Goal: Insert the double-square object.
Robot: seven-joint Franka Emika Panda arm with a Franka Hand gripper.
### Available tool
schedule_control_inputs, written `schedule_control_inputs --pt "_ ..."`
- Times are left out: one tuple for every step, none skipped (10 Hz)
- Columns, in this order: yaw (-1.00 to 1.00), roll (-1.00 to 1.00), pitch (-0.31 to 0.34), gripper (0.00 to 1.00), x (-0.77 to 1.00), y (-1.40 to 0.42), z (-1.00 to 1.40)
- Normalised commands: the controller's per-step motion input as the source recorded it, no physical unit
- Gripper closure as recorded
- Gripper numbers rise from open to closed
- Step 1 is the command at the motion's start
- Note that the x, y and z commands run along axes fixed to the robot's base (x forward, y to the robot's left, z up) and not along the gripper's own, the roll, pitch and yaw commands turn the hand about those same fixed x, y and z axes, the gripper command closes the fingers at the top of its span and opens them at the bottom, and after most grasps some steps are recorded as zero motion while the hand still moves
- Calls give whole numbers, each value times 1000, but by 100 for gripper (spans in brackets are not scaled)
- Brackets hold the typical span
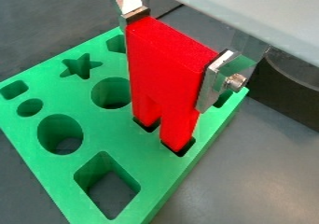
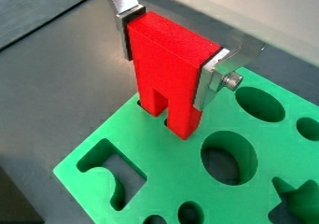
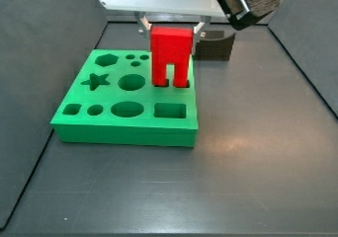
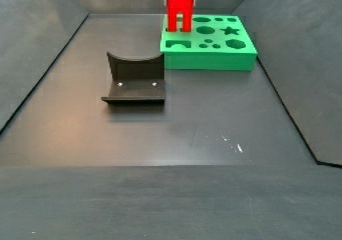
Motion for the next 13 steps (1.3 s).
schedule_control_inputs --pt "386 50 0 100 97 0 -340" --pt "51 0 0 100 0 0 -317" --pt "-140 -49 0 100 9 0 -291" --pt "-240 -49 0 100 49 -11 -289" --pt "-177 -63 0 100 11 -3 -291" --pt "0 0 26 100 297 0 -431" --pt "0 -41 14 100 331 -9 -394" --pt "-23 -84 0 100 243 -17 -363" --pt "0 -19 0 100 20 0 -211" --pt "0 0 0 100 -43 0 -143" --pt "0 0 -1 100 -220 0 -89" --pt "-6 0 -9 100 -214 -49 -83" --pt "-29 -56 -16 100 -31 -46 -203"
